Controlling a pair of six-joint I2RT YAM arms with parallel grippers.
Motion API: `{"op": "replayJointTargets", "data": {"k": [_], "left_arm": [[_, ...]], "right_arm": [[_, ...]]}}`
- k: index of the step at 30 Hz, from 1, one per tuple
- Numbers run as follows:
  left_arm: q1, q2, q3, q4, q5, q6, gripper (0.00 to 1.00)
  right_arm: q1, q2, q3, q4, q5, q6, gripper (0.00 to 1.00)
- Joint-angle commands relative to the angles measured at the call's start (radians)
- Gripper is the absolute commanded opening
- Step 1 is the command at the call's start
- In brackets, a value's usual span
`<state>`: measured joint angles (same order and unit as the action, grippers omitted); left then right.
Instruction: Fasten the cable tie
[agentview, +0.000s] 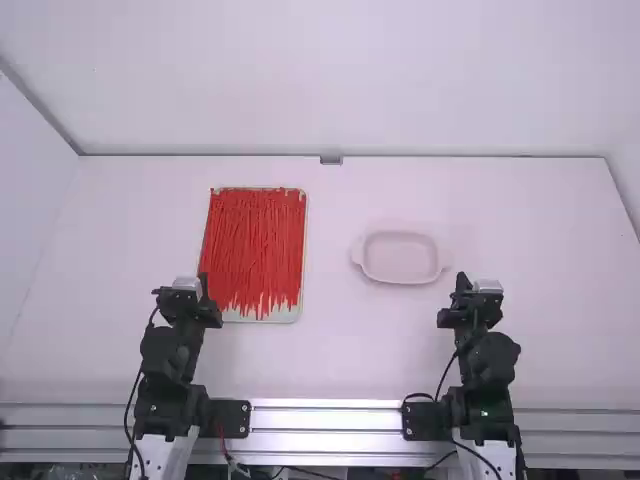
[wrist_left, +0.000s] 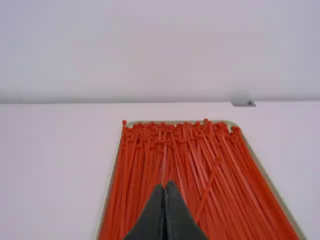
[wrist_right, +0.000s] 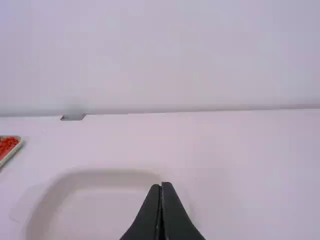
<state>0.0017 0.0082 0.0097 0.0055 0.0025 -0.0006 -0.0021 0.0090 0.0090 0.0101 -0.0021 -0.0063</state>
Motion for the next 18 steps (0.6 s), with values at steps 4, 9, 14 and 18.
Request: {"op": "replayJointTargets", "data": {"k": [4, 9, 14, 18], "left_arm": [[0.000, 0.004, 0.003, -0.001, 0.000, -0.001, 0.01], [-0.001, 0.031, 0.024, -0.009, 0.001, -0.003, 0.04], [-0.003, 0.079, 0.057, -0.021, 0.003, -0.013, 0.08], [-0.005, 0.128, 0.090, -0.034, 0.005, -0.024, 0.13]], "right_arm": [[0.000, 0.003, 0.002, -0.001, -0.001, 0.003, 0.01], [0.001, 0.025, 0.015, 0.000, -0.003, 0.005, 0.04], [0.003, 0.069, 0.041, -0.003, -0.008, 0.009, 0.08], [0.005, 0.118, 0.067, -0.003, -0.020, 0.013, 0.13]]}}
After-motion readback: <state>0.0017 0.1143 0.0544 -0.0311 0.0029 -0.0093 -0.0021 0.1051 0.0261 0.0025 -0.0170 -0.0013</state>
